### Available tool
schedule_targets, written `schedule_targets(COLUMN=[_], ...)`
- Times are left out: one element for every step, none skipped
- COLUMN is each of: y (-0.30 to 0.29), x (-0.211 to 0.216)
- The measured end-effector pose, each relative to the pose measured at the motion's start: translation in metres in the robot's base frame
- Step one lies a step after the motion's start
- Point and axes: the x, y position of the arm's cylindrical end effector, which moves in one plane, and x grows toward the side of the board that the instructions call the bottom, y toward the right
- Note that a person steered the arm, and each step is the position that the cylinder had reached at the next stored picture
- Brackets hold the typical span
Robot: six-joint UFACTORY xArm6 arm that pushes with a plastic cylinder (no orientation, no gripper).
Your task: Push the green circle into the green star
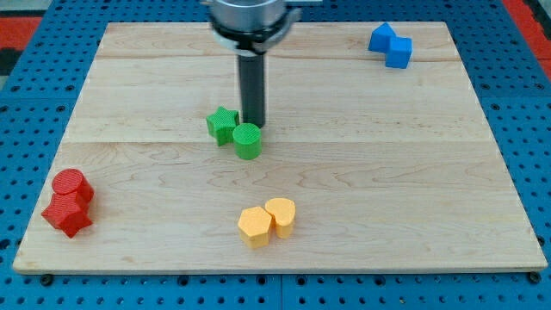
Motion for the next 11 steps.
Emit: schedule_targets(y=[0.065,0.067,0.036,0.003,0.002,0.005,0.079,0.163,0.241,0.308,0.342], x=[-0.007,0.049,0.086,0.064,0.038,0.037,0.011,-0.022,-0.067,-0.11,-0.155])
